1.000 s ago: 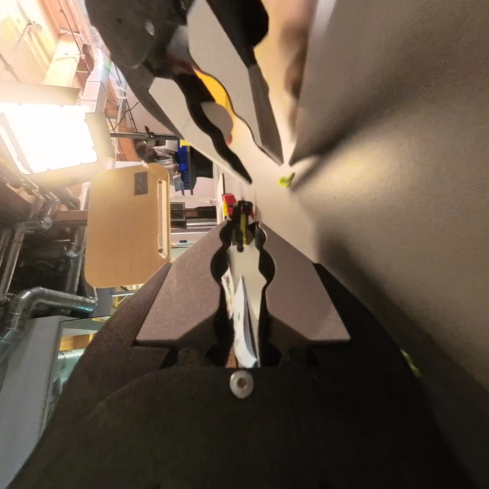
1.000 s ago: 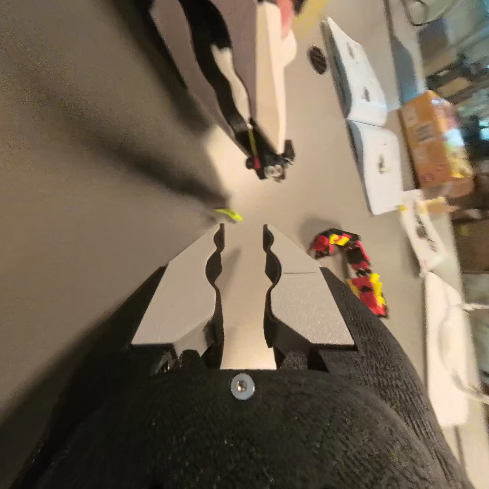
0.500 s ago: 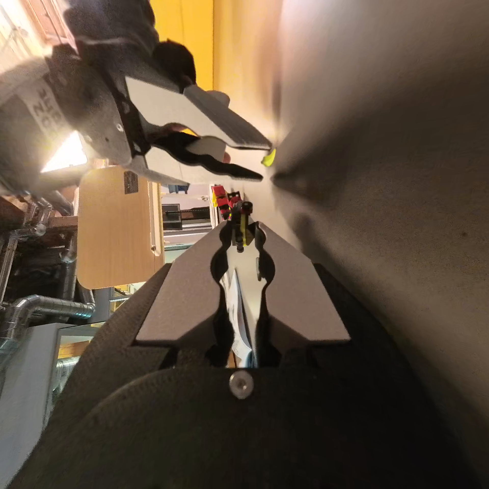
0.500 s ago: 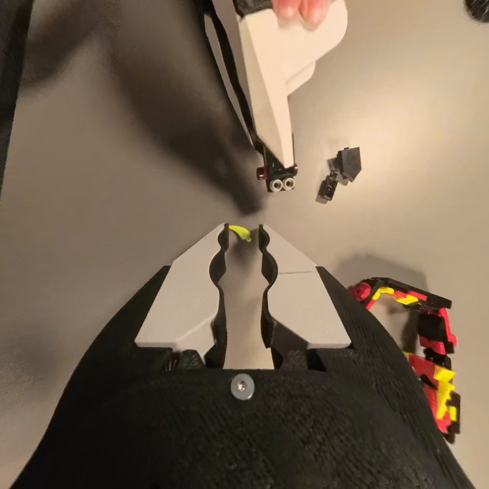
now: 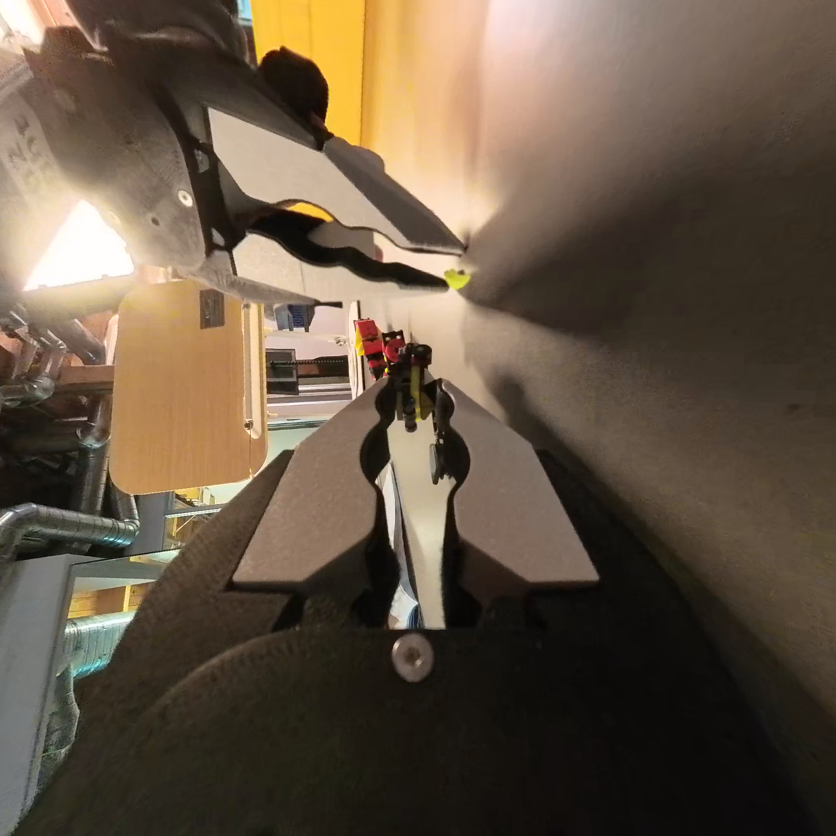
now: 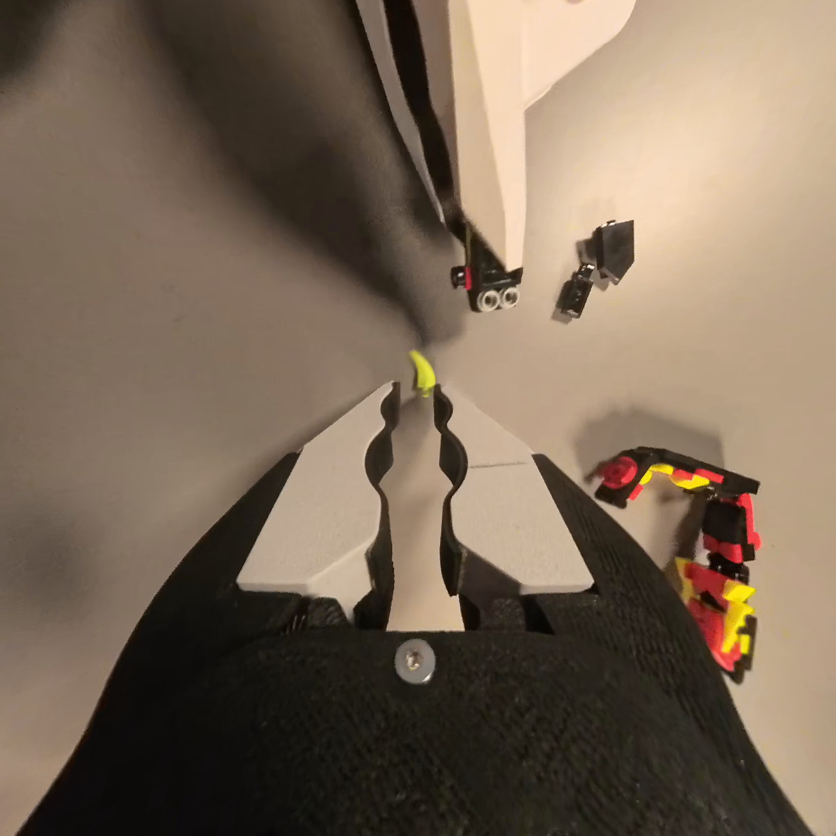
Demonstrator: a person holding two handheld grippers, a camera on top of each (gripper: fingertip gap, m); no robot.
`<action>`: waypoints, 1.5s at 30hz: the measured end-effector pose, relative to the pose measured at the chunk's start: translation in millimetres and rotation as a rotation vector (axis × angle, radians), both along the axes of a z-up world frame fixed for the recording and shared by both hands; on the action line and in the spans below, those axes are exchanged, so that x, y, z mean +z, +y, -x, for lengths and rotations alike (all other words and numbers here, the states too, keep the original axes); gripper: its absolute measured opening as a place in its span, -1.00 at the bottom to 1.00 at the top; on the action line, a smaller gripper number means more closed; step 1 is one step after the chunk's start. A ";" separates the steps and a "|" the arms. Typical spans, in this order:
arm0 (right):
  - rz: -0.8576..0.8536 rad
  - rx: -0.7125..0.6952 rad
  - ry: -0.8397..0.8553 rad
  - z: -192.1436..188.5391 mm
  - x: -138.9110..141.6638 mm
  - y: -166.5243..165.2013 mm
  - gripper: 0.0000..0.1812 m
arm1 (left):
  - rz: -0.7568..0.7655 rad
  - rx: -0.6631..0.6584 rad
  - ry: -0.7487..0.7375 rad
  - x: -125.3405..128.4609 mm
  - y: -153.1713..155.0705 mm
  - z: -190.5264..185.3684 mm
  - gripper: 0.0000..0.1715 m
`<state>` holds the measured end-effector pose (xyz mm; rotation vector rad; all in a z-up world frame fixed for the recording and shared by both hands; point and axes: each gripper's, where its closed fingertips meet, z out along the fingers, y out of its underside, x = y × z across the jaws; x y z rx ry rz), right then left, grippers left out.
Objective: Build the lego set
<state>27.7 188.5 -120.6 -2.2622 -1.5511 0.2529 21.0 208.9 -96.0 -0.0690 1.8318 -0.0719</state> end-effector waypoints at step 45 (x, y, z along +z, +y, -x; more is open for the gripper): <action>-0.078 -0.309 0.203 -20.2 18.8 22.2 -0.86 | 0.025 -0.031 0.035 2.2 8.0 0.1 -0.81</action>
